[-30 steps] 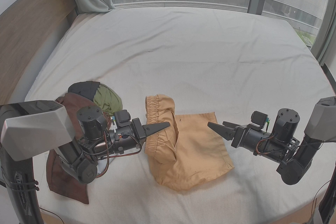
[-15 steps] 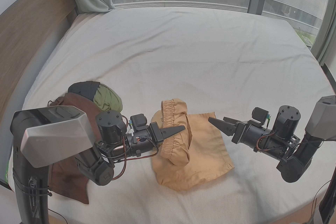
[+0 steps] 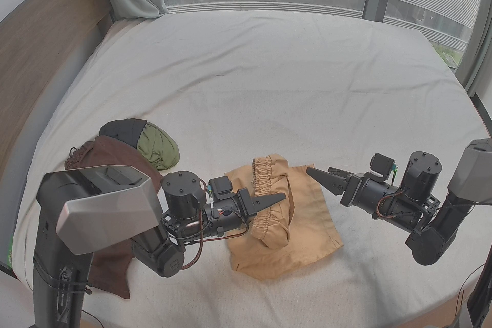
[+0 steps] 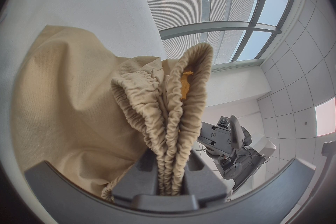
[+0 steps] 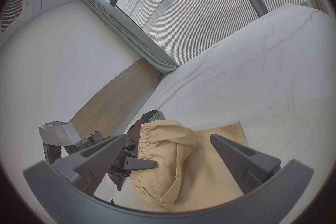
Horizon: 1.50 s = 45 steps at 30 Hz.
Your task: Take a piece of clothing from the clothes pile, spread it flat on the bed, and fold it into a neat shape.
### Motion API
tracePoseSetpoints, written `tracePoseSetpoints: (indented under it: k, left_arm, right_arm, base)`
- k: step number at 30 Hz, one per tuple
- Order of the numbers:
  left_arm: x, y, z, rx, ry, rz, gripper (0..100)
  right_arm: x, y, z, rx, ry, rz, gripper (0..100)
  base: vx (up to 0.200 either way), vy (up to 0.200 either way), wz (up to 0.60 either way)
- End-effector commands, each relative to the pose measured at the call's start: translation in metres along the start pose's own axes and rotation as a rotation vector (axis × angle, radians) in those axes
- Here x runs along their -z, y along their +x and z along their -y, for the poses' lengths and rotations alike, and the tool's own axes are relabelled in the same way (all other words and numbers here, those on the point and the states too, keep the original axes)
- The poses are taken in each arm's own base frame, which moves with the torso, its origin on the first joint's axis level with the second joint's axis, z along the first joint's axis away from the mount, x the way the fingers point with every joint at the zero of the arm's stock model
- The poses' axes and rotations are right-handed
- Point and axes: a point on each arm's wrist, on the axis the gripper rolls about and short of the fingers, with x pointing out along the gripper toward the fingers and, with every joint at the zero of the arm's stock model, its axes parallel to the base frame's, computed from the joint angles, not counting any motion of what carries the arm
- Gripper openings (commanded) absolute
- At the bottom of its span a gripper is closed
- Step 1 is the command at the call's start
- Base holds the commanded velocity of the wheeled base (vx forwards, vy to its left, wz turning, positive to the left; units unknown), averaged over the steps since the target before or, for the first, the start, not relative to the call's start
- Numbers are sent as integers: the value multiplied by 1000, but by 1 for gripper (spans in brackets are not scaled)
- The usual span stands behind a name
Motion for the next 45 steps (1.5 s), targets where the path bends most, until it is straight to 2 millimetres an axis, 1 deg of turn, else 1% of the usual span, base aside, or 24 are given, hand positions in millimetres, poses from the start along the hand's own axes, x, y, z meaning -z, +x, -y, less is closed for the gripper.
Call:
tracePoseSetpoints:
  k: [1, 3, 4, 11, 15, 20, 21, 22, 26, 27, 28, 29, 32, 33, 35, 40, 43, 45]
  left_arm:
    - [4, 6, -8, -10, -6, -1, 0]
    - [5, 5, -9, -12, -9, -2, 0]
    - [6, 5, -11, -16, -13, -5, 100]
    - [3, 5, -10, -12, -3, 3, 100]
    - [-1, 2, -8, -15, 11, 19, 100]
    - [-19, -16, 2, -34, 70, 86, 100]
    - [-19, -16, 2, -34, 70, 86, 100]
    - [-27, -29, 9, -40, 83, 107, 100]
    - [-35, -52, 21, -62, 132, 138, 100]
    - [-36, -54, 22, -64, 139, 138, 100]
    - [-37, -65, 25, -85, 178, 149, 100]
    - [-37, -69, 26, -93, 193, 151, 100]
    - [-36, -86, 27, -131, 235, 160, 100]
    - [-37, -87, 27, -133, 240, 162, 100]
    - [-43, -100, 28, -154, 259, 190, 100]
    - [-54, -121, 30, -167, 283, 215, 100]
    - [-50, -130, 26, -184, 291, 194, 100]
    - [-47, -133, 23, -192, 308, 177, 100]
  right_arm:
    - [0, 0, 0, -1, 0, -1, 100]
    - [0, 0, 0, -1, 0, -1, 100]
    - [0, 0, 0, -1, 0, -1, 100]
    - [2, 0, 1, 2, 2, -6, 100]
    - [5, -1, 2, 10, 6, -20, 100]
    - [10, -4, 2, 17, 13, -42, 100]
    - [10, -4, 2, 17, 13, -42, 100]
    - [18, -5, 4, 26, 24, -72, 100]
    - [35, -8, 11, 57, 47, -139, 100]
    - [36, -8, 12, 58, 47, -141, 100]
    - [44, -10, 15, 72, 57, -170, 100]
    - [46, -11, 16, 79, 61, -179, 100]
    - [55, -15, 18, 94, 76, -220, 100]
    - [56, -16, 19, 96, 77, -224, 100]
    - [67, -18, 21, 111, 92, -267, 100]
    - [79, -20, 24, 129, 107, -314, 100]
    - [84, -21, 26, 136, 114, -337, 100]
    - [89, -20, 29, 144, 117, -350, 100]
  base:
    - [0, 0, 0]
    - [0, 0, 0]
    - [0, 0, 0]
    - [0, 0, 0]
    - [0, 0, 0]
    - [0, 0, 0]
    - [0, 0, 0]
    - [0, 0, 0]
    - [0, 0, 0]
    - [0, 0, 0]
    - [0, 0, 0]
    - [0, 0, 0]
    - [0, 0, 0]
    - [0, 0, 0]
    - [0, 0, 0]
    - [0, 0, 0]
    - [0, 0, 0]
    - [0, 0, 0]
